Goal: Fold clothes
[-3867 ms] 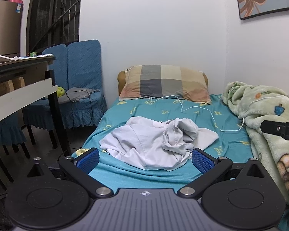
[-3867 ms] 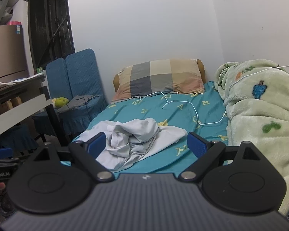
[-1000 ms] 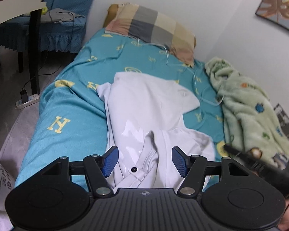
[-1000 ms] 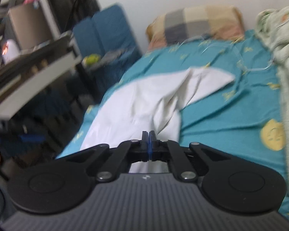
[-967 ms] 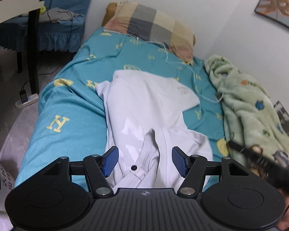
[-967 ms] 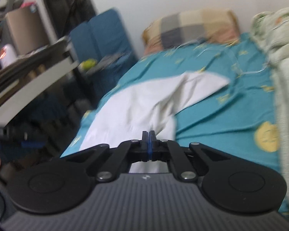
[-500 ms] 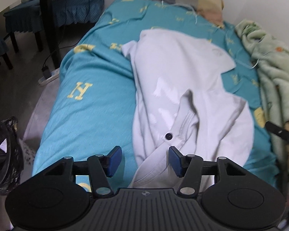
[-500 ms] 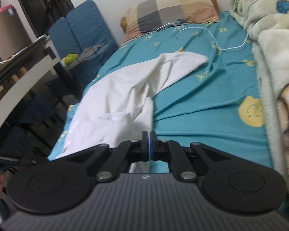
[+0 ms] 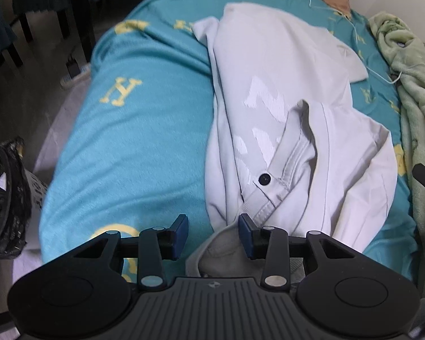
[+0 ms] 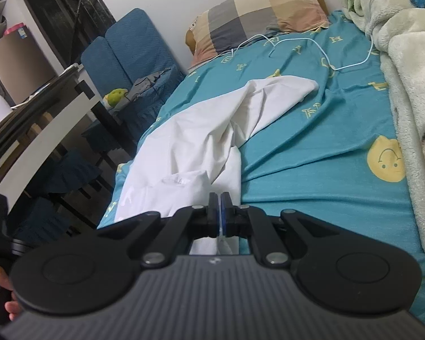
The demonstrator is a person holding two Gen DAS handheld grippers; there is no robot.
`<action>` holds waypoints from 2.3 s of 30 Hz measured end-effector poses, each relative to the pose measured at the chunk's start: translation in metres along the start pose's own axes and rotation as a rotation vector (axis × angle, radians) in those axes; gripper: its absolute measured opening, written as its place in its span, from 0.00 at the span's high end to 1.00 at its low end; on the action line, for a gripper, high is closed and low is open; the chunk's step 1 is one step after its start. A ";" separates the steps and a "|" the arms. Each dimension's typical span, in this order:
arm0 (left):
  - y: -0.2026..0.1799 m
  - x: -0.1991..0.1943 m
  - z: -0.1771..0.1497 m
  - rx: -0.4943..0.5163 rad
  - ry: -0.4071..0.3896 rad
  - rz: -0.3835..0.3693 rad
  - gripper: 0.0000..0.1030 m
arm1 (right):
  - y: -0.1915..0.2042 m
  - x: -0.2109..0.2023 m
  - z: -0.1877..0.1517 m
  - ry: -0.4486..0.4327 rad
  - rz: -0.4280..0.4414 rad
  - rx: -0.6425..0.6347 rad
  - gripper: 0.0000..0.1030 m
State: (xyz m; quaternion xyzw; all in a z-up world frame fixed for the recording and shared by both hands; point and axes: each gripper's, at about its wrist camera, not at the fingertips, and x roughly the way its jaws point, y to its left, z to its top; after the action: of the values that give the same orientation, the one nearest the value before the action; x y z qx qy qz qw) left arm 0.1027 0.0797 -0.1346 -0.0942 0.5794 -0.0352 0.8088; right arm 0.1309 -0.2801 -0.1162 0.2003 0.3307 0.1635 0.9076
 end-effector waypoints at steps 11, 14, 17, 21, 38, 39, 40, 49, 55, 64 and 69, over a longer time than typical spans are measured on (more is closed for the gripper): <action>-0.012 -0.060 -0.022 0.055 -0.183 -0.190 0.97 | 0.031 -0.006 -0.003 -0.017 0.111 -0.129 0.94; -0.007 -0.080 -0.027 0.028 -0.249 -0.280 0.98 | 0.045 -0.006 -0.003 -0.014 0.150 -0.179 0.94; 0.001 -0.087 -0.028 -0.012 -0.279 -0.342 0.98 | 0.062 0.004 0.000 0.016 0.171 -0.233 0.93; 0.013 -0.091 -0.026 -0.063 -0.299 -0.407 0.98 | 0.089 0.028 0.009 0.065 0.165 -0.309 0.91; 0.029 -0.057 -0.017 -0.087 -0.210 -0.412 0.98 | 0.156 0.133 -0.007 0.362 -0.109 -0.682 0.87; 0.028 -0.055 -0.016 -0.083 -0.200 -0.401 0.98 | 0.155 0.133 -0.007 0.361 -0.125 -0.691 0.88; 0.027 -0.053 -0.016 -0.076 -0.194 -0.395 0.98 | 0.154 0.128 -0.005 0.350 -0.128 -0.683 0.91; 0.000 -0.050 -0.016 0.069 -0.203 -0.364 0.94 | 0.113 0.025 0.026 0.166 -0.078 -0.426 0.92; -0.023 -0.065 -0.028 0.207 -0.273 -0.376 0.67 | 0.083 -0.034 0.029 0.017 -0.032 -0.298 0.92; -0.069 -0.064 -0.047 0.396 -0.340 -0.167 0.55 | 0.051 -0.065 0.027 -0.158 0.042 -0.177 0.92; -0.086 -0.057 -0.047 0.401 -0.382 -0.057 0.46 | 0.037 -0.080 0.025 -0.244 0.089 -0.121 0.92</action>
State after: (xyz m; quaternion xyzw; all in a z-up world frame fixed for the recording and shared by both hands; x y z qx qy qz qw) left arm 0.0443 -0.0007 -0.0797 0.0468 0.3948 -0.1534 0.9046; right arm 0.0835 -0.2888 -0.0386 0.1780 0.1981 0.1975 0.9434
